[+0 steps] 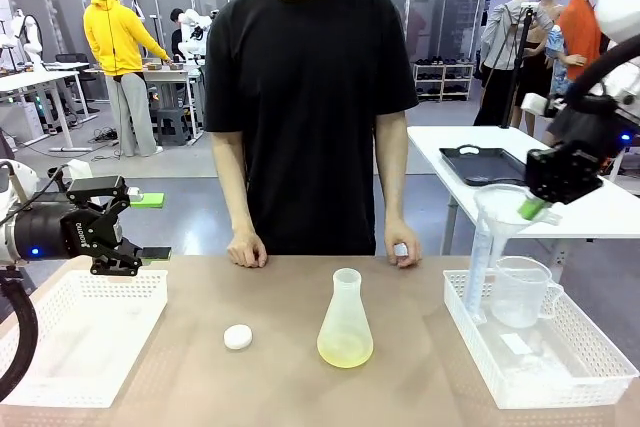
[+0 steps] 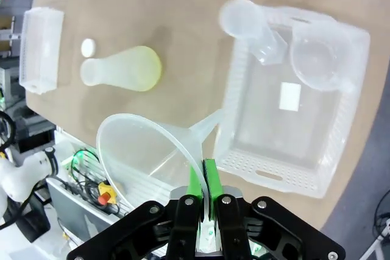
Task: Prepare the solutions needed for the experiment.
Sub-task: Once the solution is in the Big flask , pick up the Plastic Funnel and place it back into the right Organizing basket, then when the human places the Big flask in the center of the table, pick up the Big flask and place it in the left Organizing basket.
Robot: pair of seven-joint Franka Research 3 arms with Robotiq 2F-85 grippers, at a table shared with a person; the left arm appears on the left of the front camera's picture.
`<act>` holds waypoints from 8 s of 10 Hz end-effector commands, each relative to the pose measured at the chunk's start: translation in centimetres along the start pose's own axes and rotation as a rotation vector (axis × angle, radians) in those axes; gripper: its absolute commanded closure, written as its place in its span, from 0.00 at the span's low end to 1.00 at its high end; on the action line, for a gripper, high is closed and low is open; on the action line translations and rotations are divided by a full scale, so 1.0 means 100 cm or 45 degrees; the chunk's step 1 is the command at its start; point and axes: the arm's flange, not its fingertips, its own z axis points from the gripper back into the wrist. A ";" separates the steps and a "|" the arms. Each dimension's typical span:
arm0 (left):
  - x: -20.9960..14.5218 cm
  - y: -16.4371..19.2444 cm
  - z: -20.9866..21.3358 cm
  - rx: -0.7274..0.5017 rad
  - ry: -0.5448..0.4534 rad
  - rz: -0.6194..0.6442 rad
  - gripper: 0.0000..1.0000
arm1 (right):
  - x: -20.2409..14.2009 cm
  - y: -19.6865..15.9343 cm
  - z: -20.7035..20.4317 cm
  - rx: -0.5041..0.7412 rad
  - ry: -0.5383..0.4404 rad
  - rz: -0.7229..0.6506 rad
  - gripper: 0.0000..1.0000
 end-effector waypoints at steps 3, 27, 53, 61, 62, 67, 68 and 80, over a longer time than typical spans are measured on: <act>0.000 -0.002 -0.001 -0.025 -0.003 0.018 0.00 | -0.015 -0.021 0.003 -0.014 -0.026 -0.159 1.00; 0.000 -0.002 -0.001 -0.025 -0.003 0.018 0.00 | 0.013 -0.094 -0.139 -0.260 0.251 -0.723 0.60; 0.000 -0.002 -0.001 -0.025 -0.003 0.018 0.00 | 0.006 -0.089 -0.129 -0.261 0.208 -0.677 0.53; 0.000 -0.002 -0.001 -0.025 -0.003 0.018 0.00 | -0.031 0.015 -0.017 0.216 -0.171 -0.245 0.53; 0.000 -0.002 -0.001 -0.025 -0.003 0.018 0.00 | -0.037 0.020 -0.011 0.357 -0.213 -0.236 0.53; 0.000 -0.002 -0.001 -0.025 -0.003 0.018 0.00 | -0.056 0.007 -0.012 1.086 -0.139 -0.251 0.13; 0.000 -0.002 -0.001 -0.025 -0.003 0.018 0.00 | -0.056 0.006 -0.018 1.132 -0.097 -0.267 0.13; 0.000 -0.002 -0.001 -0.025 -0.003 0.018 0.00 | -0.058 0.000 -0.033 1.190 -0.023 -0.321 0.13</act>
